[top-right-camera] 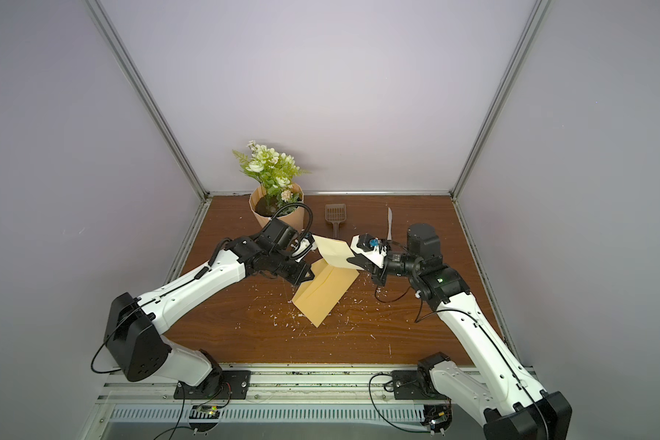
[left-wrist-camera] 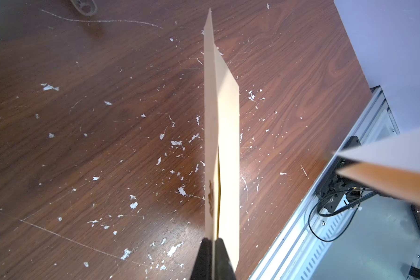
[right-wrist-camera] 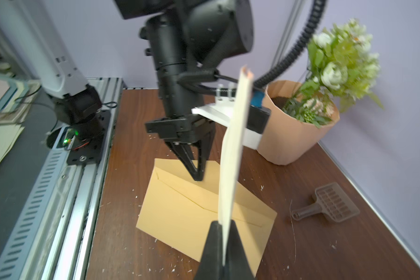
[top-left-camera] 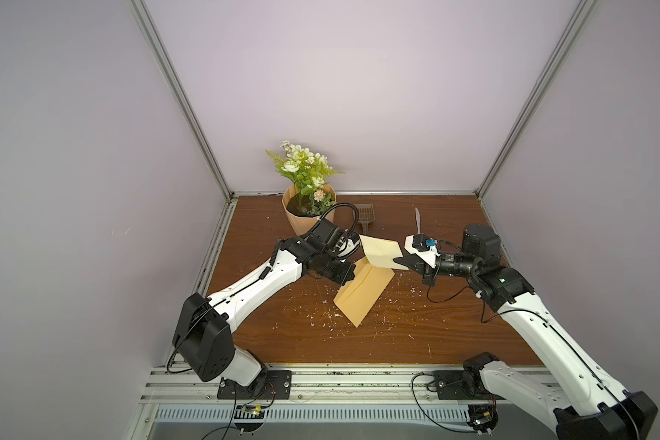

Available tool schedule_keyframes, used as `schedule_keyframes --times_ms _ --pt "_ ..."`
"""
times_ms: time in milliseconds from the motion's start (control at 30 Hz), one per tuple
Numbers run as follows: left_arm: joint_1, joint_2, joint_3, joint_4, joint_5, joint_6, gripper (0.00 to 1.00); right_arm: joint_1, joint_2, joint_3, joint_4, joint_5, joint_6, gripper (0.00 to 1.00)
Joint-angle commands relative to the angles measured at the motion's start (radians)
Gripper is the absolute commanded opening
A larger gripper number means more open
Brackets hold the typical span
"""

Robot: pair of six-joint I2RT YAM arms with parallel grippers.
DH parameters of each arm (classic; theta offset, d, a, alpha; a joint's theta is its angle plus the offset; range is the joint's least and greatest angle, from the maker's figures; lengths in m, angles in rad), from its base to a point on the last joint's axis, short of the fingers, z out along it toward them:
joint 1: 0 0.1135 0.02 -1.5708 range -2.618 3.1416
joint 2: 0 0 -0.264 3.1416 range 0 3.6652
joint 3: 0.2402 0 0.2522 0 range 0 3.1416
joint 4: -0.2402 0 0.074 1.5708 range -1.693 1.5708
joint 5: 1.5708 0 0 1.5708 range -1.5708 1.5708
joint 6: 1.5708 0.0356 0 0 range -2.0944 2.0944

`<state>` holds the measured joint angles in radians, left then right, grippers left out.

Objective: Fold the letter paper in half and place it into the envelope
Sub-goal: Place the letter paper in the envelope.

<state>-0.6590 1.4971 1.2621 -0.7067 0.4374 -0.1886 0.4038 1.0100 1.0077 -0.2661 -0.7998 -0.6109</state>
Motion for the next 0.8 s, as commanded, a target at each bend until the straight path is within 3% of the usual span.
schedule_keyframes --times_ms 0,133,300,433,767 --pt "-0.012 0.023 0.040 -0.080 0.033 0.068 0.00 0.073 0.053 0.117 -0.205 -0.102 -0.307 0.00" --pt "-0.013 0.043 0.057 -0.110 0.058 0.100 0.00 0.198 0.166 0.238 -0.421 0.029 -0.492 0.00" --pt "-0.014 0.060 0.072 -0.153 0.067 0.140 0.00 0.295 0.258 0.328 -0.540 0.134 -0.591 0.00" --pt "-0.013 0.057 0.064 -0.190 0.004 0.177 0.00 0.334 0.233 0.347 -0.572 0.143 -0.585 0.00" --pt "-0.013 0.090 0.083 -0.202 0.004 0.205 0.00 0.368 0.203 0.370 -0.649 0.187 -0.579 0.00"
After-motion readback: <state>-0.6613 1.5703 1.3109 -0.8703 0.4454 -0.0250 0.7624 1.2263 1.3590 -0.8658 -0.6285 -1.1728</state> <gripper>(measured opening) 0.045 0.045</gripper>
